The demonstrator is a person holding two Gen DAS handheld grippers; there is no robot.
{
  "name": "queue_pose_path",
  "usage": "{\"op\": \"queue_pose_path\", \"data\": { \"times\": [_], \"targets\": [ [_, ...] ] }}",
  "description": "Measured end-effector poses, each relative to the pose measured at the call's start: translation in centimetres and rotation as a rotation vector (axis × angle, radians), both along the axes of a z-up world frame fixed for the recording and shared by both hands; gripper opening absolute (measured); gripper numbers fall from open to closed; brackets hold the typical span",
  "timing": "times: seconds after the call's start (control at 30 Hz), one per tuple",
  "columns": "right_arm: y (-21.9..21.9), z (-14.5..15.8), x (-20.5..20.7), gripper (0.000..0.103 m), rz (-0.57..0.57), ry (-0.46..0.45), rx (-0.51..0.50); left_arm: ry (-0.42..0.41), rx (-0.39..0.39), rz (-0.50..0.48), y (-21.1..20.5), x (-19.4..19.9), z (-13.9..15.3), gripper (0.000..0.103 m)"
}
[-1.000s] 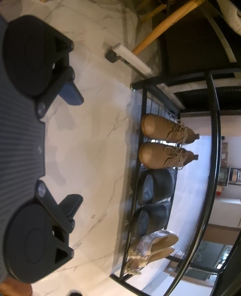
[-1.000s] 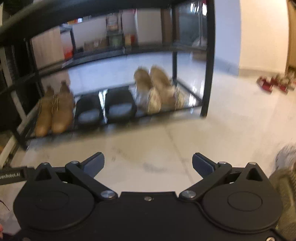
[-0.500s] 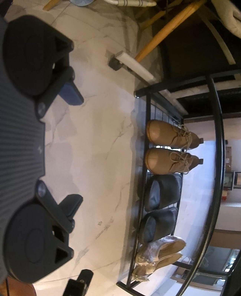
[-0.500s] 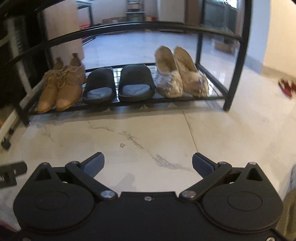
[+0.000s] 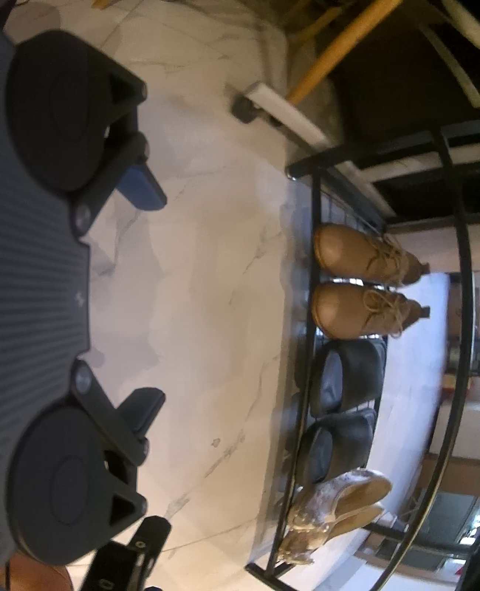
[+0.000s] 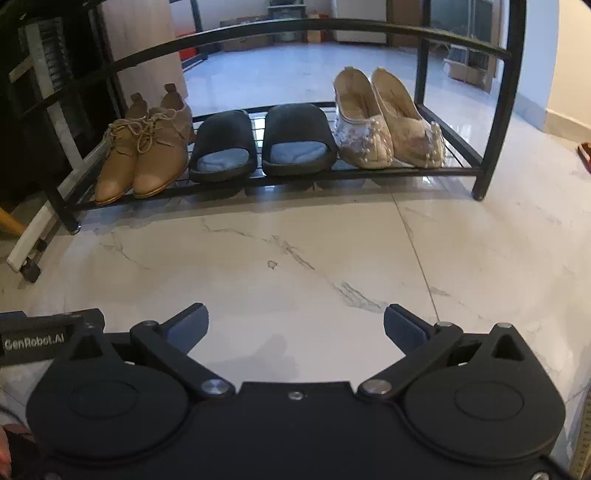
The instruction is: Organize scattered shoes
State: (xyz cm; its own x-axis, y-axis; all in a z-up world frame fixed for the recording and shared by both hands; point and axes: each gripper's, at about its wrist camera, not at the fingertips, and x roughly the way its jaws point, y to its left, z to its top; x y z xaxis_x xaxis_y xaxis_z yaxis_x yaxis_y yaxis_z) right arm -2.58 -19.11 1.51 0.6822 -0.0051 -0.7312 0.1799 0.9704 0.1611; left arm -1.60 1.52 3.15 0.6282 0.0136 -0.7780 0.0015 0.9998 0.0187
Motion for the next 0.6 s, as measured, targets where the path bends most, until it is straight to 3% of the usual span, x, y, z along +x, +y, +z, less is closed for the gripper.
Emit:
{"op": "queue_pose_path", "data": {
  "times": [0.23, 0.47, 0.6],
  "targets": [
    [-1.15, -0.29, 0.03, 0.103, -0.067, 0.016, 0.026, 0.025, -0.033, 0.032, 0.73, 0.4, -0.15, 0.102],
    [-0.67, -0.18, -0.3, 0.103, -0.043, 0.003, -0.001, -0.004, 0.004, -0.005, 0.05, -0.01, -0.02, 0.102],
    [-0.68, -0.12, -0.26, 0.103, -0.04, 0.006, 0.005, -0.043, -0.013, -0.024, -0.07, -0.42, 0.37, 0.102]
  ]
}}
